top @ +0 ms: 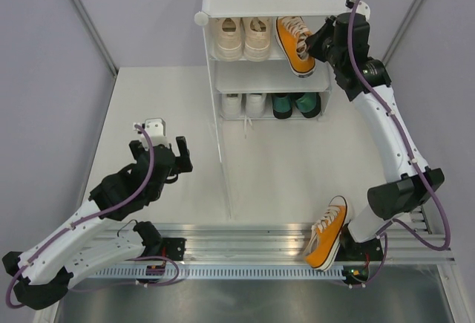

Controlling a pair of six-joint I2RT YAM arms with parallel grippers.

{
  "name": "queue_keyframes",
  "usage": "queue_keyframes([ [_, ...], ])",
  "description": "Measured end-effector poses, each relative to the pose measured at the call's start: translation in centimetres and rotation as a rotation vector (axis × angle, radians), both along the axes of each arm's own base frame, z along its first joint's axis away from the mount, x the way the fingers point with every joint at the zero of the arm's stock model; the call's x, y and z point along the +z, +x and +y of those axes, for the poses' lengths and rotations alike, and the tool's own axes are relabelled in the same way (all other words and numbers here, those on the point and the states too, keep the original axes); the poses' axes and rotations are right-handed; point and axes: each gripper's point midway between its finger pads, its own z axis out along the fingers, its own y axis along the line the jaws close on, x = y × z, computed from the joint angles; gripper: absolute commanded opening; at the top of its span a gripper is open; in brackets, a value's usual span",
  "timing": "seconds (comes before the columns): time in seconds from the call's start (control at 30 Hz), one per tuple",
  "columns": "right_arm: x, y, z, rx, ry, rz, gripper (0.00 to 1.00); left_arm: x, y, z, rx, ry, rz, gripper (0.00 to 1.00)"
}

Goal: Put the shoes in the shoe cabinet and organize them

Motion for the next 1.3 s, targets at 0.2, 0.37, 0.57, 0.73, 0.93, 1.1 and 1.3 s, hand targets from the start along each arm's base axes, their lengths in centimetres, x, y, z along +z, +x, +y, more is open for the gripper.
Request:
queue_keyframes([
  [0.2,-1.5,2.0,0.5,-0.036,0.062,0.013,0.01,-0.3,0.0,0.0,-0.002,0.008,0.004,1.0],
  [0.37,-2.2,3.1,0.3,-0.079,0.099,0.017,0.0,-0.4,0.0,0.0,-0.004,0.01,0.004,1.0],
  [0.57,-2.4,4.2,0.6,-0.088,0.117,-0.003,0.14,-0.4,0.0,0.0,-0.004,0.012,0.005,1.0],
  [0.73,-1.2,4.6,0.7,-0.088,0.142,-0.046,0.44,-0.4,0.0,0.0,-0.003,0.012,0.005,1.0],
  [0.93,-0.8,4.5,0.2,-0.093,0.145,-0.074,0.52,-0.4,0.0,0.0,-0.004,0.012,0.006,1.0],
  [1.1,-0.7,3.6,-1.2,-0.103,0.134,-0.072,0.52,-0.4,0.0,0.0,-0.004,0.012,0.006,1.0],
  [1.3,0.7,0.6,-2.1,-0.061,0.107,-0.092,0.52,-0.4,0.0,0.1,-0.001,0.011,0.006,1.0],
])
